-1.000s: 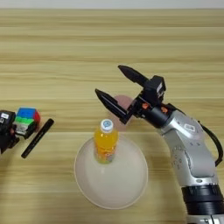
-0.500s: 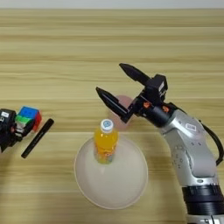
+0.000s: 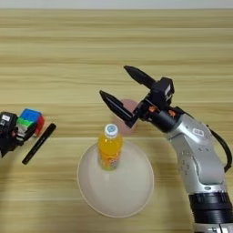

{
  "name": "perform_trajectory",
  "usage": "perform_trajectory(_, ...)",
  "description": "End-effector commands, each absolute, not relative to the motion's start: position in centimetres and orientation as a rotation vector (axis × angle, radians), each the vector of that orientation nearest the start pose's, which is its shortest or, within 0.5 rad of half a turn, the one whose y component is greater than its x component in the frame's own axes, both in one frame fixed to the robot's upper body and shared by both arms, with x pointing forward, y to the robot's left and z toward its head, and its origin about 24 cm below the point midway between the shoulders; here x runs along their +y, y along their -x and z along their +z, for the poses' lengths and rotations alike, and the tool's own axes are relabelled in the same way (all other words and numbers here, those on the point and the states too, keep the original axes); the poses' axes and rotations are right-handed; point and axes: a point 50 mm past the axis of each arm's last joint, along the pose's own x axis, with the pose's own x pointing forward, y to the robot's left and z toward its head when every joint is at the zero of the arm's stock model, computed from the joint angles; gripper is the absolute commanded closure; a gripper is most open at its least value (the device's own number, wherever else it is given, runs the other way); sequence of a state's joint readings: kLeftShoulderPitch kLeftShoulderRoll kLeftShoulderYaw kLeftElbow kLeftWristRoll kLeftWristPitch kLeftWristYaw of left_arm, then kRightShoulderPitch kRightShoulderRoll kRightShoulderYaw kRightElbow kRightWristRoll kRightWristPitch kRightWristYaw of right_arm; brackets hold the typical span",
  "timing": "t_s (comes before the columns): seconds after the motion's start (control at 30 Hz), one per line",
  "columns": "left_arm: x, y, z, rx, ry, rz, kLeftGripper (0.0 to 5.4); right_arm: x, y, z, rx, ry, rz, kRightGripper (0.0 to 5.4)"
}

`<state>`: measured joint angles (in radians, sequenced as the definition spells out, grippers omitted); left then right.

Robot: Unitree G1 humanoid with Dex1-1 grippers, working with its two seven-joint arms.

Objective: Move the objects on the table

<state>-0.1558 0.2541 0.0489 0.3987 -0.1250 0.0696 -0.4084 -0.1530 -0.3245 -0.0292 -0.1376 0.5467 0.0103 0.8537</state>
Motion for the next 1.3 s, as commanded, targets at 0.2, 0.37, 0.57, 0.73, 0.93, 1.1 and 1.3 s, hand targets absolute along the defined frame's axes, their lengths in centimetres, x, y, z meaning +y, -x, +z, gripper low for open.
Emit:
perform_trajectory(0.2, 19.7, -27.2, 1.1, 0.243, -0.083, -0.356, 2.13, -15.8, -25.9, 13.2, -0.368, -0.088, 0.929, 0.00)
perform_trajectory(0.37, 19.1, -27.0, 2.3, 0.199, -0.095, -0.395, 2.13, -15.8, -25.8, 13.3, -0.371, -0.091, 0.928, 0.00)
perform_trajectory(0.57, 18.4, -26.4, 3.0, 0.180, -0.107, -0.452, 2.13, -15.7, -25.7, 13.4, -0.376, -0.091, 0.929, 0.00)
perform_trajectory(0.73, 16.9, -25.3, 3.8, 0.145, -0.126, -0.557, 2.13, -15.7, -25.6, 13.5, -0.380, -0.089, 0.931, 0.00)
perform_trajectory(0.93, 16.0, -24.4, 4.1, 0.139, -0.155, -0.636, 2.13, -15.7, -25.6, 13.5, -0.381, -0.087, 0.932, 0.00)
perform_trajectory(1.1, 15.6, -24.0, 4.3, 0.137, -0.155, -0.656, 2.13, -15.7, -25.5, 13.5, -0.381, -0.086, 0.933, 0.00)
perform_trajectory(1.3, 15.3, -23.7, 4.2, 0.142, -0.158, -0.683, 2.13, -15.7, -25.5, 13.5, -0.381, -0.086, 0.934, 0.00)
